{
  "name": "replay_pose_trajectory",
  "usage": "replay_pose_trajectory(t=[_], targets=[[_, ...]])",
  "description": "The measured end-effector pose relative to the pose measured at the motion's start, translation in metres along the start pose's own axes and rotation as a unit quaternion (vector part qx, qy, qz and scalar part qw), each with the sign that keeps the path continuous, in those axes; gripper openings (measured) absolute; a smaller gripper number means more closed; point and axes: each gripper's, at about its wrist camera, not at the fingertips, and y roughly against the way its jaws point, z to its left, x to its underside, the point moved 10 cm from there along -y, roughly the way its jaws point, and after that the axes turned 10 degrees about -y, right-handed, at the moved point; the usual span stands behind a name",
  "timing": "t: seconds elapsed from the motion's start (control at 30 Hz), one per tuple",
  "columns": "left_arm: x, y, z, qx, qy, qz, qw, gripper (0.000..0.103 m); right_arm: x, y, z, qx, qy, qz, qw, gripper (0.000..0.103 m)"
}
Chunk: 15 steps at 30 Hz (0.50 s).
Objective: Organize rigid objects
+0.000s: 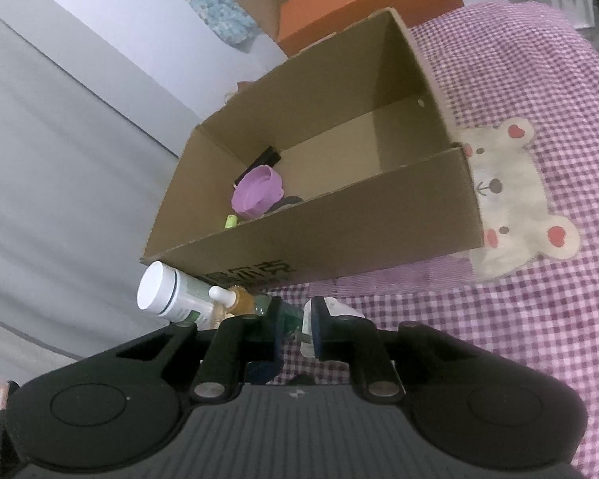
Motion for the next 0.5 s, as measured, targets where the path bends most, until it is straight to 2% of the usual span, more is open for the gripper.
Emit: replay_pose_trajectory(t=[0.13, 0.2, 0.37, 0.5], targets=[[0.005, -0.001, 0.004, 0.007, 0.004, 0.007, 0.9999, 0.027, 0.004, -0.002, -0.001, -0.003, 0.0, 0.017, 1.0, 0.018], [0.008, -0.006, 0.004, 0.006, 0.003, 0.014, 0.9999, 0.031, 0.005, -0.01, -0.003, 0.0, -0.006, 0.029, 1.0, 0.03], [0.007, -0.022, 0.006, 0.008, 0.003, 0.022, 0.9997, 0.037, 0.004, -0.034, -0.007, 0.02, -0.008, 0.055, 0.998, 0.041], [0.008, -0.035, 0.004, 0.004, 0.0, 0.031, 0.9995, 0.037, 0.003, -0.054, -0.014, 0.047, -0.009, 0.078, 0.996, 0.043]])
